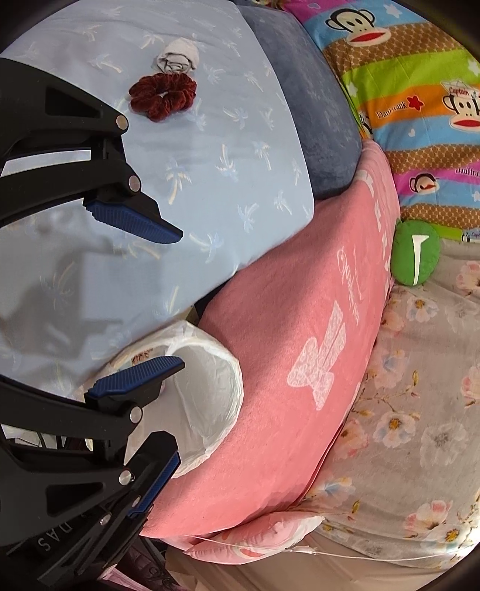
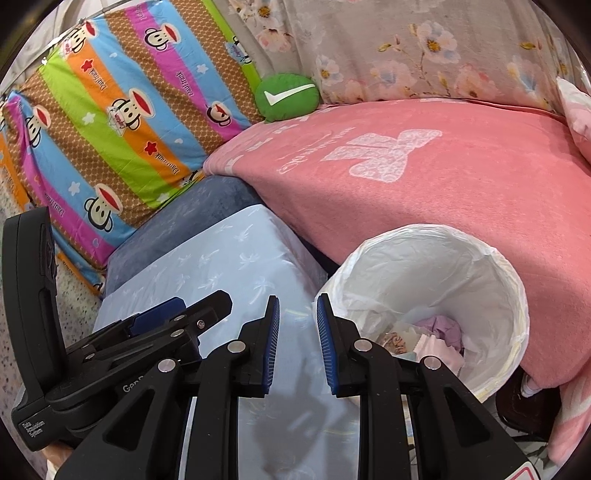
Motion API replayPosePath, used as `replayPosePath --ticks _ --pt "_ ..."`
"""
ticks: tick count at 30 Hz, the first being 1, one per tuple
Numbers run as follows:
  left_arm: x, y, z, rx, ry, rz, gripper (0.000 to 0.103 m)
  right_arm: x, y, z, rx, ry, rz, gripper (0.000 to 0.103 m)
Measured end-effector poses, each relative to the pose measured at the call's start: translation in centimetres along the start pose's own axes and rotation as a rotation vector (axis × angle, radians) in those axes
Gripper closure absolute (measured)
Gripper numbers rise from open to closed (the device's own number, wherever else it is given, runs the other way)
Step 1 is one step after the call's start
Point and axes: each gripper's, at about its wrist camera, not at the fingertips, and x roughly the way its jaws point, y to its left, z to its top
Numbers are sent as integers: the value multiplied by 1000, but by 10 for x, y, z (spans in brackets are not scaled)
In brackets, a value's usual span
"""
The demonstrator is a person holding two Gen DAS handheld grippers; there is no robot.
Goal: Collect trash
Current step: 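Move both grippers back to the white sock and red scrunchie, then grasp the white sock with the left gripper while the right gripper grasps the red scrunchie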
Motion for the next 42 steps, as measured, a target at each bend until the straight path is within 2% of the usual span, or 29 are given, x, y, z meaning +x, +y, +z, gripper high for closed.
replayPosePath --ticks 8,20,24,32,42 --pt "-7 47 -6 -65 1 36 42 24 42 -8 -64 49 25 81" --pt "-14 142 -19 -176 15 152 41 79 126 -27 -191 148 86 81" --pt "-16 181 -25 -228 23 191 41 99 153 -34 -226 177 102 74" --pt "-15 241 -28 -318 28 264 30 143 203 -44 -291 232 128 73" --pt "3 279 -26 -385 41 268 27 200 243 -54 -335 290 135 72"
